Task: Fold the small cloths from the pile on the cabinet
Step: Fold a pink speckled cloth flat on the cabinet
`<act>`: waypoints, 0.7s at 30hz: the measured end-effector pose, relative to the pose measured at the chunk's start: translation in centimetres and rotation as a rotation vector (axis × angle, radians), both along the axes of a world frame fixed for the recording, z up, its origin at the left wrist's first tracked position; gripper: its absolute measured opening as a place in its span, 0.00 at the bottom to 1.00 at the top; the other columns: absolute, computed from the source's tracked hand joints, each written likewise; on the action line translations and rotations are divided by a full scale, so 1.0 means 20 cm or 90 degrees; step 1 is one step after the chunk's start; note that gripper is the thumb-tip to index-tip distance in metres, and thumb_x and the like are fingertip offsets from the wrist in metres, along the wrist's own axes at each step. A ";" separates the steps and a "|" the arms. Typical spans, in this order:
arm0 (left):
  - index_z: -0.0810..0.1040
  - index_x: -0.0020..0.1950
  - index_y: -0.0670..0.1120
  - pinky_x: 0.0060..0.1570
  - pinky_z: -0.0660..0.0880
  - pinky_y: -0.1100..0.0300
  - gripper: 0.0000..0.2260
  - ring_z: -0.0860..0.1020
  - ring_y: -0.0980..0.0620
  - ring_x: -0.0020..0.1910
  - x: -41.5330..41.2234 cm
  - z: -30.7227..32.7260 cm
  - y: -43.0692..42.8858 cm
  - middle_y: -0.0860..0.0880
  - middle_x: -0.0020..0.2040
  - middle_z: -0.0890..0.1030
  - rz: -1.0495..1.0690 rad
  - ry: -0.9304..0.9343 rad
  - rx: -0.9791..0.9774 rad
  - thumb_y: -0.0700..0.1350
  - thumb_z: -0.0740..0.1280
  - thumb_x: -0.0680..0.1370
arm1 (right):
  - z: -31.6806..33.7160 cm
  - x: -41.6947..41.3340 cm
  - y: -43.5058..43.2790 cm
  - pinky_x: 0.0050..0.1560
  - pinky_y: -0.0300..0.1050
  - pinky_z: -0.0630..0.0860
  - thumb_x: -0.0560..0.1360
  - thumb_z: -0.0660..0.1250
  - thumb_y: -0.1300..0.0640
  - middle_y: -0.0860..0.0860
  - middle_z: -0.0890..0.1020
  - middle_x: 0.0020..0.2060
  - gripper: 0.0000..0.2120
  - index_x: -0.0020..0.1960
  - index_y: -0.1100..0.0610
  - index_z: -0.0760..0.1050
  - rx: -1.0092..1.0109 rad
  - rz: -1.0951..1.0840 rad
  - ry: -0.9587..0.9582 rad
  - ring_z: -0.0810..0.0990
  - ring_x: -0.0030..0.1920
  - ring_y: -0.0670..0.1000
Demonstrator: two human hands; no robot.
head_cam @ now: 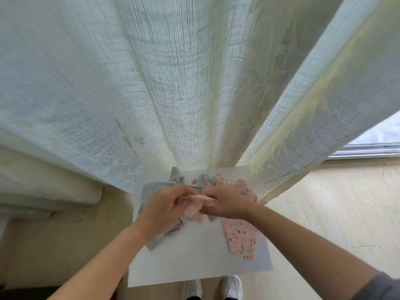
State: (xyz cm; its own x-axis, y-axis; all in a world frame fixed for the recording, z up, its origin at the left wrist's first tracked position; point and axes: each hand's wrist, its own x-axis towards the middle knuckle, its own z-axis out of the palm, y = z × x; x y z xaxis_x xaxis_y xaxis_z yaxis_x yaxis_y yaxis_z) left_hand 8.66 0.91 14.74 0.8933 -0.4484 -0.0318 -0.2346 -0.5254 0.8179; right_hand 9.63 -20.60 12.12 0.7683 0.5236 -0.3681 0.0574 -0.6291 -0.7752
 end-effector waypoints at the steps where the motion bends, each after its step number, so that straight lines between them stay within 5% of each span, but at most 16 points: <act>1: 0.81 0.51 0.54 0.40 0.76 0.64 0.04 0.80 0.55 0.38 0.05 0.09 -0.01 0.53 0.39 0.82 0.063 0.088 -0.046 0.48 0.70 0.77 | 0.10 -0.01 -0.01 0.40 0.47 0.74 0.76 0.71 0.52 0.54 0.79 0.36 0.11 0.43 0.59 0.76 0.034 -0.022 0.009 0.77 0.37 0.50; 5: 0.75 0.63 0.47 0.46 0.80 0.55 0.17 0.83 0.47 0.44 0.16 0.37 -0.01 0.48 0.44 0.85 0.329 0.466 -0.319 0.55 0.62 0.79 | 0.56 -0.05 -0.04 0.44 0.47 0.79 0.75 0.71 0.50 0.55 0.82 0.39 0.11 0.44 0.59 0.79 0.174 -0.146 0.074 0.83 0.41 0.52; 9: 0.73 0.67 0.39 0.64 0.71 0.43 0.41 0.77 0.38 0.62 0.06 0.63 -0.03 0.36 0.63 0.78 0.178 0.729 -0.460 0.71 0.49 0.74 | 0.93 -0.06 -0.05 0.52 0.49 0.81 0.78 0.68 0.54 0.55 0.85 0.47 0.08 0.52 0.57 0.81 0.311 -0.297 0.158 0.85 0.48 0.54; 12: 0.75 0.66 0.37 0.67 0.70 0.43 0.40 0.75 0.37 0.65 -0.03 0.86 -0.09 0.36 0.64 0.77 0.125 0.750 -0.437 0.69 0.51 0.75 | 1.14 -0.09 -0.05 0.55 0.51 0.81 0.80 0.65 0.52 0.59 0.85 0.49 0.13 0.54 0.62 0.80 0.335 -0.381 0.222 0.85 0.49 0.56; 16: 0.74 0.65 0.37 0.58 0.76 0.50 0.27 0.80 0.42 0.59 -0.09 1.10 -0.14 0.38 0.60 0.80 0.115 0.695 -0.445 0.52 0.73 0.73 | 1.34 -0.11 -0.06 0.49 0.48 0.82 0.81 0.63 0.51 0.61 0.84 0.53 0.19 0.61 0.67 0.76 0.438 -0.513 0.370 0.84 0.52 0.57; 19: 0.75 0.64 0.36 0.48 0.80 0.53 0.22 0.82 0.43 0.51 -0.10 1.19 -0.16 0.39 0.55 0.82 0.181 0.650 -0.419 0.45 0.72 0.74 | 1.41 -0.16 -0.09 0.41 0.46 0.82 0.82 0.60 0.49 0.59 0.85 0.49 0.20 0.63 0.64 0.77 0.469 -0.601 0.513 0.85 0.46 0.55; 21: 0.77 0.63 0.38 0.44 0.81 0.52 0.16 0.83 0.43 0.49 -0.11 1.23 -0.16 0.41 0.52 0.84 0.237 0.583 -0.377 0.43 0.69 0.77 | 1.43 -0.20 -0.11 0.44 0.47 0.80 0.80 0.60 0.45 0.56 0.85 0.45 0.21 0.56 0.62 0.80 0.443 -0.564 0.536 0.85 0.43 0.54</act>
